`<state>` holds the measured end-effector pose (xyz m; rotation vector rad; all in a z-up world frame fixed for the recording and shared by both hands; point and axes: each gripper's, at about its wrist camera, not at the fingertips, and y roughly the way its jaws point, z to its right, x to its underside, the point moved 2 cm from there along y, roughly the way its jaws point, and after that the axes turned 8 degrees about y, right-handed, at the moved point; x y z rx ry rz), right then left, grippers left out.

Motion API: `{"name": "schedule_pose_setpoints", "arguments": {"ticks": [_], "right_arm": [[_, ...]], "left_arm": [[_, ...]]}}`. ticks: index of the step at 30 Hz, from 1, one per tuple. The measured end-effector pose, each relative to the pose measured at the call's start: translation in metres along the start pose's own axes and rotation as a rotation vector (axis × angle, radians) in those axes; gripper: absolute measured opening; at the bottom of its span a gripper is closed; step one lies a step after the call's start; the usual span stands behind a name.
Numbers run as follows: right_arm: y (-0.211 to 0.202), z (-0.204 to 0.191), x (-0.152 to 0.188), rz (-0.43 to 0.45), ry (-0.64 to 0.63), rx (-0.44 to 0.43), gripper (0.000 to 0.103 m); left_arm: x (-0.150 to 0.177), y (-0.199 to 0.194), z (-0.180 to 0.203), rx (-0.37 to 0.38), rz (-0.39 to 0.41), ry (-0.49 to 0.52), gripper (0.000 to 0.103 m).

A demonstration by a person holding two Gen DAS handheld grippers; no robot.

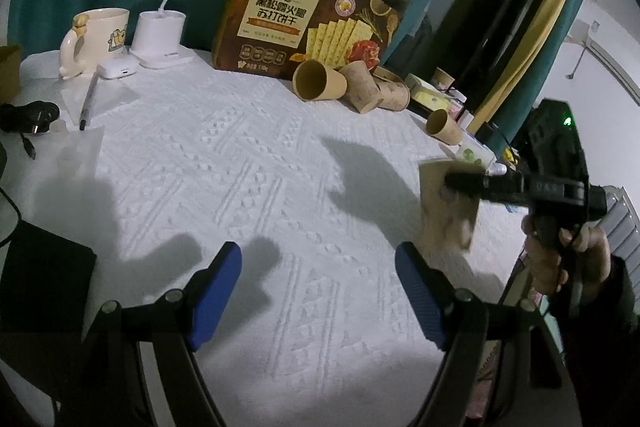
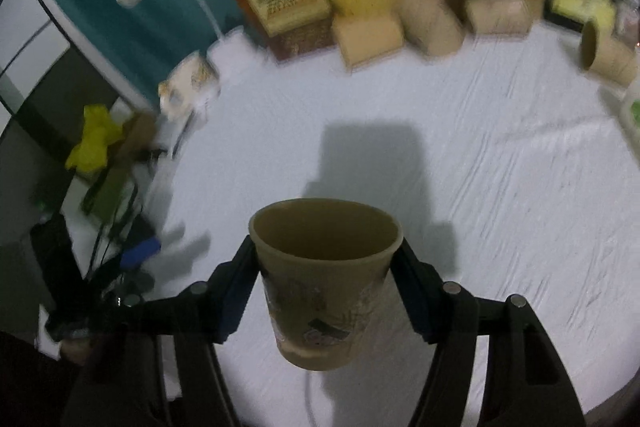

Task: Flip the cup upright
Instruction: 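Rotate the right gripper to turn the held cup opening up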

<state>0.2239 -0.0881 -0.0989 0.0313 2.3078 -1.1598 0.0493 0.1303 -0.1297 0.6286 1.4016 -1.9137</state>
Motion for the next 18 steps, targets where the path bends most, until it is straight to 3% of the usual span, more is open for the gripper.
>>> {"name": "schedule_pose_setpoints", "arguments": {"ticks": [6,11,18], "right_arm": [[-0.003,0.006,0.011,0.214,-0.026,0.109,0.063],[-0.005,0.001,0.028,0.31,-0.103,0.171,0.063],[-0.008,-0.012,0.051,0.37,-0.222,0.236,0.063]], "left_arm": [[-0.001,0.005,0.013,-0.005,-0.029,0.028,0.079],[-0.004,0.01,0.016,-0.011,-0.035,0.026,0.079],[-0.003,0.016,0.025,0.008,-0.044,0.026,0.079]]}}
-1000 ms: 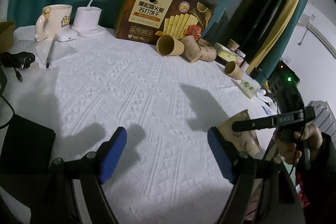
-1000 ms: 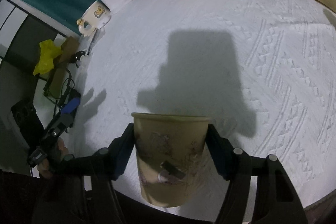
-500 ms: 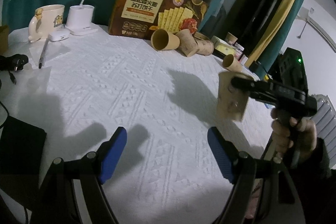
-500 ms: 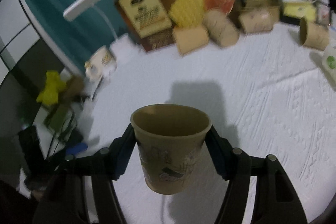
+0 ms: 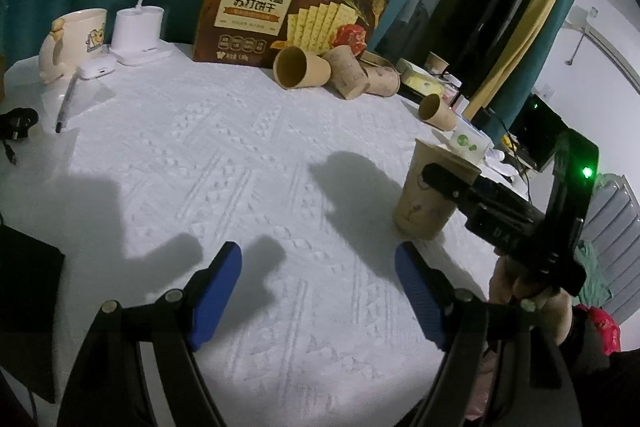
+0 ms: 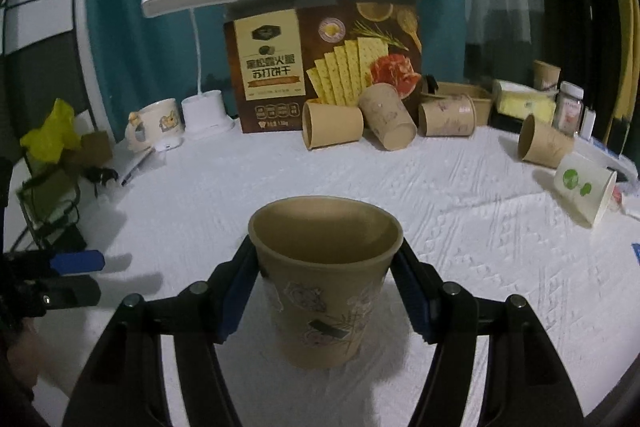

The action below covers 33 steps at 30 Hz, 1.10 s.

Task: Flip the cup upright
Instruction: 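Rotate the right gripper to turn the held cup opening up, then lower the upright cup onto the tablecloth and open the right gripper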

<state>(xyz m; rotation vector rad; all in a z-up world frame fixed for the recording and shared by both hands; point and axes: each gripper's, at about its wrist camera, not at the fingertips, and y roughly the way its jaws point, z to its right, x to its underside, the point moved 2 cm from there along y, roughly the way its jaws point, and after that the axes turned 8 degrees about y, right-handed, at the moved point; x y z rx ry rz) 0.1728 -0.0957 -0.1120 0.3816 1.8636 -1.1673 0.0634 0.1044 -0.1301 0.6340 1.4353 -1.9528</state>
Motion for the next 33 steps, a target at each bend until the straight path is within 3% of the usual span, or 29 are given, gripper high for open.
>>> {"name": "schedule_pose_setpoints", "arguments": {"ticks": [21,33], "right_arm": [[-0.013,-0.006,0.022,-0.028,-0.019,-0.013,0.063],[-0.009,-0.007,0.042,-0.106,-0.028,0.002,0.063]], "left_arm": [[0.019,0.01,0.01,-0.018,-0.035,0.034,0.079],[0.021,0.009,0.027,0.002,-0.041,0.07,0.079]]}}
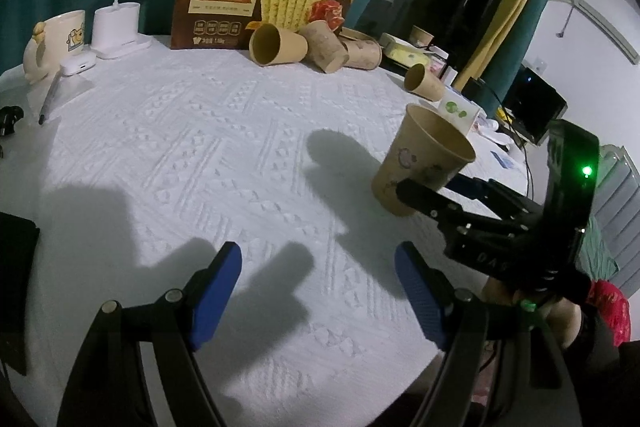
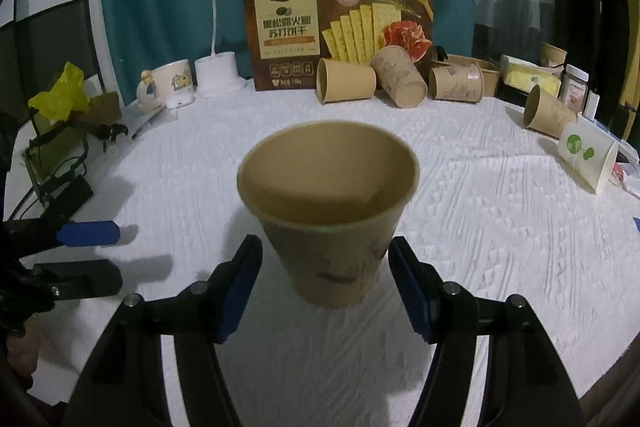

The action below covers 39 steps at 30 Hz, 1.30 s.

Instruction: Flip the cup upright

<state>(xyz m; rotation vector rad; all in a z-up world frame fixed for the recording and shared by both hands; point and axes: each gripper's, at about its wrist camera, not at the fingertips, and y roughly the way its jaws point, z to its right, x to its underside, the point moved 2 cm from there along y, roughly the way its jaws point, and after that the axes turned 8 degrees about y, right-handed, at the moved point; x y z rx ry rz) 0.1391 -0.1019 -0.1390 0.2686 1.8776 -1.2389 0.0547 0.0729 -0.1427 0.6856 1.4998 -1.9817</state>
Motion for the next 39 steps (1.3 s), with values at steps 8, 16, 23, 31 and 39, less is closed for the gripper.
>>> {"name": "schedule_pose_setpoints", "arguments": {"ticks": [8,16,23,31,39], "right_arm": [[-0.014,0.006,0.012,-0.018,0.023,0.012,0.063],[-0.039,0.025,0.032,-0.03,0.082,0.041,0.063],[-0.066,0.048,0.047,-0.031,0.168,0.063,0.063],[-0.095,0.076,0.06,-0.035,0.22,0.122,0.063],[-0.135,0.109,0.058,0.022,0.294,0.195,0.063]], "left_arm": [[0.004,-0.003,0.012,0.002,-0.01,0.019,0.079],[0.009,-0.007,0.029,-0.033,-0.014,0.081,0.079],[0.007,-0.014,0.053,-0.077,0.003,0.174,0.079],[0.007,-0.013,0.082,-0.076,-0.017,0.252,0.079],[0.002,-0.02,0.106,-0.102,0.029,0.325,0.08]]}}
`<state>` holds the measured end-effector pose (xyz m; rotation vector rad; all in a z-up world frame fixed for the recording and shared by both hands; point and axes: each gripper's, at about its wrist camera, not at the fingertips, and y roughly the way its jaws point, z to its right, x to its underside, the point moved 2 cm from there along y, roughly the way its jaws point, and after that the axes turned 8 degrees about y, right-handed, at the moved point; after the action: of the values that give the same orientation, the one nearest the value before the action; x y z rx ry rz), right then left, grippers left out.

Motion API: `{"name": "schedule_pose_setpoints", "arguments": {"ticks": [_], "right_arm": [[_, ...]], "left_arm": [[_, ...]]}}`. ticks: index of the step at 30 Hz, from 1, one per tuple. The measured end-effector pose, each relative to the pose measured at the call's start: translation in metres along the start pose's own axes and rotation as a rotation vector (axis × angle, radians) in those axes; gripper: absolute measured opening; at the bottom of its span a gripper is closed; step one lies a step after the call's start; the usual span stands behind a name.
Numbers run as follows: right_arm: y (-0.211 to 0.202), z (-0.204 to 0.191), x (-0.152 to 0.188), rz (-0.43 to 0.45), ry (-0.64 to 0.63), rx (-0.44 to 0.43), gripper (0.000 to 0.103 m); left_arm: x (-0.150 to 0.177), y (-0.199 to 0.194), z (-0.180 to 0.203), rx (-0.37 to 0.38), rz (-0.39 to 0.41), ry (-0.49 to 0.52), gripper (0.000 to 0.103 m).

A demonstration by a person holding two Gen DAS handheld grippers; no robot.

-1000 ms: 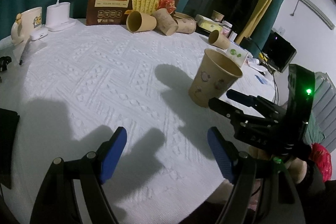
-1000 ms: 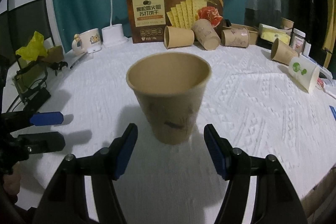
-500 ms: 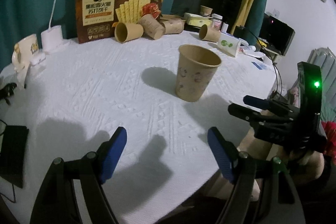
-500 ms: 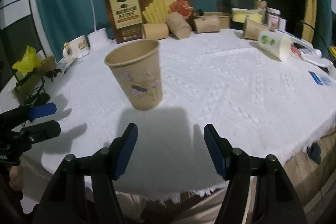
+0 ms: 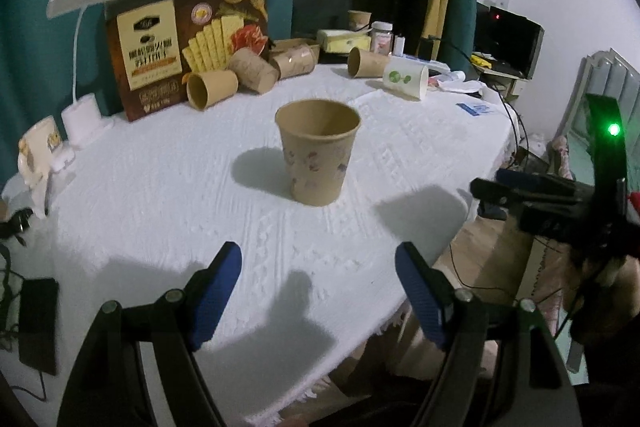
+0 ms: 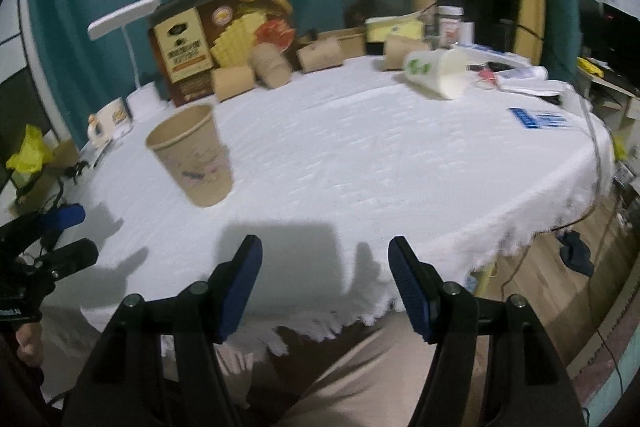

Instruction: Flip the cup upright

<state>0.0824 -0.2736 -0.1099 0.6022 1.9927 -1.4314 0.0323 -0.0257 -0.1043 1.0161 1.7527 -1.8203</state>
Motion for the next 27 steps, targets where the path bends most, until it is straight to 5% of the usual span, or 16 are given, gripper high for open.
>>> {"name": "schedule_pose_setpoints", "arguments": {"ticks": [3,13,27], "right_arm": [[-0.017,0.014,-0.006,0.026,0.018,0.022,0.063],[-0.09,0.033,-0.027,0.15,0.025,0.086,0.063],[-0.176,-0.009,-0.062,0.354,-0.07,0.083,0.064]], "left_arm": [[-0.007,-0.01,0.001,0.011,0.053,0.013,0.088],[-0.042,-0.054,-0.005,0.007,0.218,0.003,0.09],[-0.079,-0.118,-0.015,-0.03,0.398,-0.012,0.097]]}}
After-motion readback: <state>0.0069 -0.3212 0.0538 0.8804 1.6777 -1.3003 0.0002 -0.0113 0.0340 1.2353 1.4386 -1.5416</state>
